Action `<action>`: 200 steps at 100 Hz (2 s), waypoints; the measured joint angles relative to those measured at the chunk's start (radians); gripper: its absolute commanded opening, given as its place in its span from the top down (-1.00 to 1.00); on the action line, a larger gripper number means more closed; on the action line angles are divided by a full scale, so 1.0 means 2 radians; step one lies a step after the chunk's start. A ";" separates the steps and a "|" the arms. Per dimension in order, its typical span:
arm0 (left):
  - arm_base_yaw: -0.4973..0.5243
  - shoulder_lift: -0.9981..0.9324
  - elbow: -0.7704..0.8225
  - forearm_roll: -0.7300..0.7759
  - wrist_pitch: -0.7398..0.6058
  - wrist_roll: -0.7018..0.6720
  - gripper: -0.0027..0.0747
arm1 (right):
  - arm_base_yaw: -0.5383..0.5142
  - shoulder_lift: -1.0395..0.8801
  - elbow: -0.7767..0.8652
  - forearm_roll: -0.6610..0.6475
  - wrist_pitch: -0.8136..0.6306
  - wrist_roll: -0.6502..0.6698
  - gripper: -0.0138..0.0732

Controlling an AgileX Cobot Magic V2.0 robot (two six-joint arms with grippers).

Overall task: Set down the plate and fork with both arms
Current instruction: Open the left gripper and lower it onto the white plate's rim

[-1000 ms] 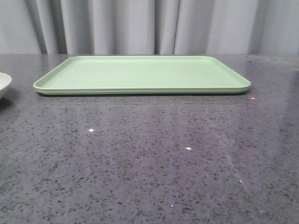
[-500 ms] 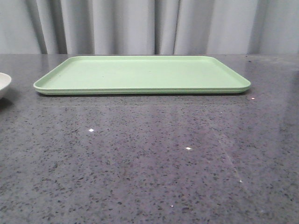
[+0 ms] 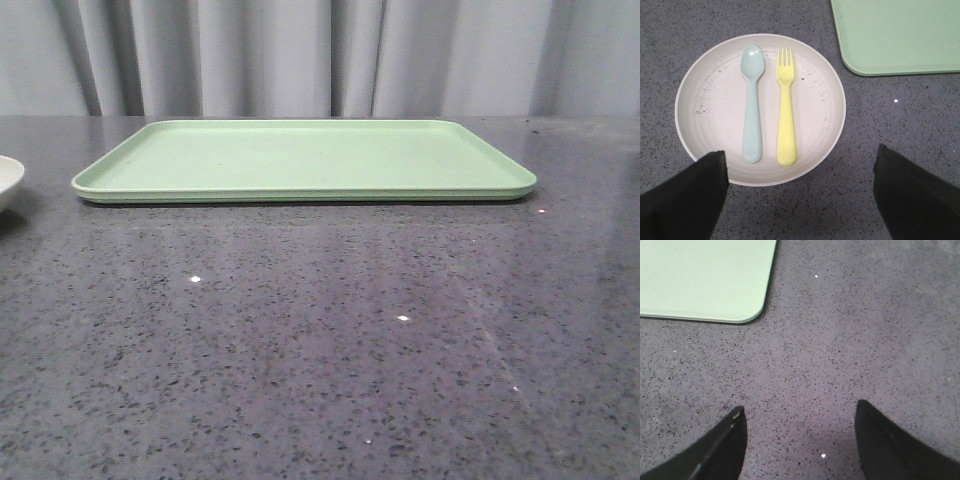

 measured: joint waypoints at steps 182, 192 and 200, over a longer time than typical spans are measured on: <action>0.211 0.363 -0.015 -0.040 -0.145 0.112 -0.34 | 0.000 0.000 0.000 0.000 0.001 0.000 -0.41; 0.211 0.372 -0.016 -0.042 -0.147 0.112 -0.34 | 0.000 0.000 0.000 0.001 0.001 0.000 -0.41; 0.211 0.376 -0.018 -0.043 -0.149 0.112 -0.34 | 0.000 0.000 0.000 0.001 0.001 0.000 -0.41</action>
